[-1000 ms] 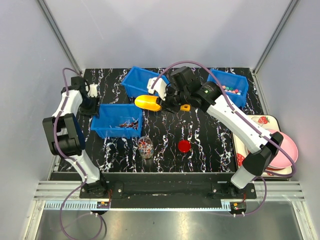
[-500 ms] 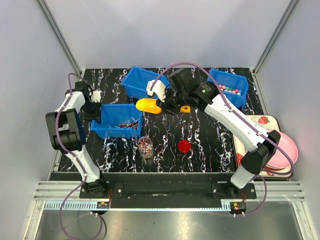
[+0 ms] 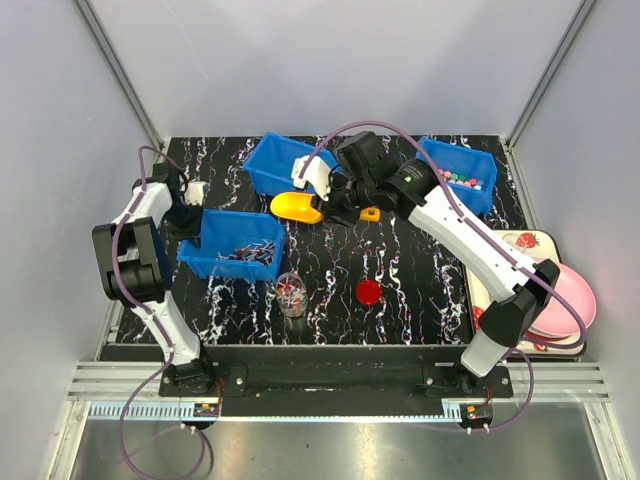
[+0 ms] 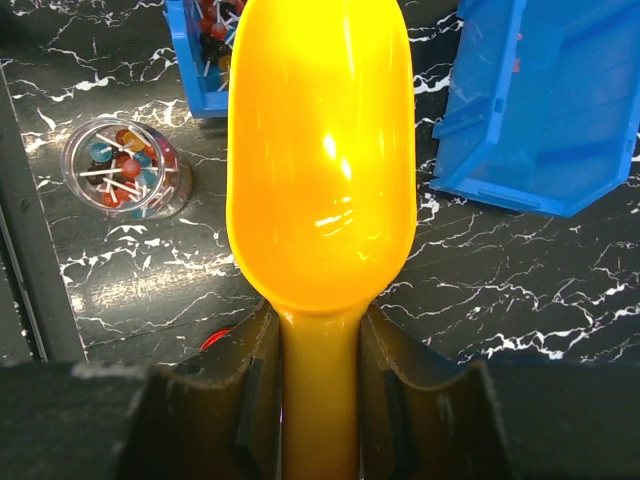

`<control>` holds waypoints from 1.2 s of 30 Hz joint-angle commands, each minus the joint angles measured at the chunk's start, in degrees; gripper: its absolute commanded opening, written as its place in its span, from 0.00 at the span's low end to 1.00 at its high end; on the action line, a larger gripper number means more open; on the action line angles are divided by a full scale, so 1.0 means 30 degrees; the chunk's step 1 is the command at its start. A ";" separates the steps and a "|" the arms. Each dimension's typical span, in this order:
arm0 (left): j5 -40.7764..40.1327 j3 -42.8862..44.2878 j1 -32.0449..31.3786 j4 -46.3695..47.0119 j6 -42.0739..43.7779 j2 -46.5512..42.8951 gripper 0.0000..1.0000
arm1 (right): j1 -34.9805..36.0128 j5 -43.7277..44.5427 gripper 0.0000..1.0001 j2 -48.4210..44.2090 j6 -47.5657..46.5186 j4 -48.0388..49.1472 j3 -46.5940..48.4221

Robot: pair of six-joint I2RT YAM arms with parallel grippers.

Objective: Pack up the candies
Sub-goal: Pick up the storage box at the center of the board, then scoop the fake candies from the storage box.

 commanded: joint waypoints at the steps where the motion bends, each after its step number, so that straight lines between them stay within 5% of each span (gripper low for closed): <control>1: -0.0339 -0.0634 -0.0026 0.0443 -0.0193 -0.0392 0.00 | 0.0001 0.0730 0.00 0.0376 -0.0381 -0.0120 0.1208; 7: 0.2172 0.0242 -0.0026 -0.0816 -0.0954 -0.1593 0.00 | 0.0440 0.1285 0.00 0.2570 -0.2284 -0.3600 0.4103; 10: 0.4016 0.0595 0.0003 -0.1373 -0.1218 -0.2325 0.00 | 0.0703 0.1520 0.00 0.5175 -0.3018 -0.7983 0.7848; 15: 0.7828 0.0977 0.0061 -0.2164 -0.1453 -0.2359 0.00 | 0.0967 0.2078 0.00 0.8986 -0.2961 -1.0755 1.4855; 20: 0.9645 0.1708 0.0821 -0.2604 -0.1864 -0.0923 0.00 | 0.0938 0.2370 0.00 0.7475 -0.1995 -0.7831 1.3436; 25: 1.4628 0.3348 0.2345 -0.5439 -0.0989 0.1946 0.00 | 0.0938 0.1874 0.00 0.5916 -0.1116 -0.5545 1.1785; 29: 1.4720 0.3205 0.2552 -0.5506 -0.0897 0.2888 0.00 | 0.0938 0.1318 0.00 0.5213 -0.0646 -0.5219 1.1815; 36: 1.1734 0.1830 0.2552 -0.3221 -0.1951 0.0198 0.00 | 0.1143 0.1782 0.00 0.6382 -0.1348 -0.7119 1.3072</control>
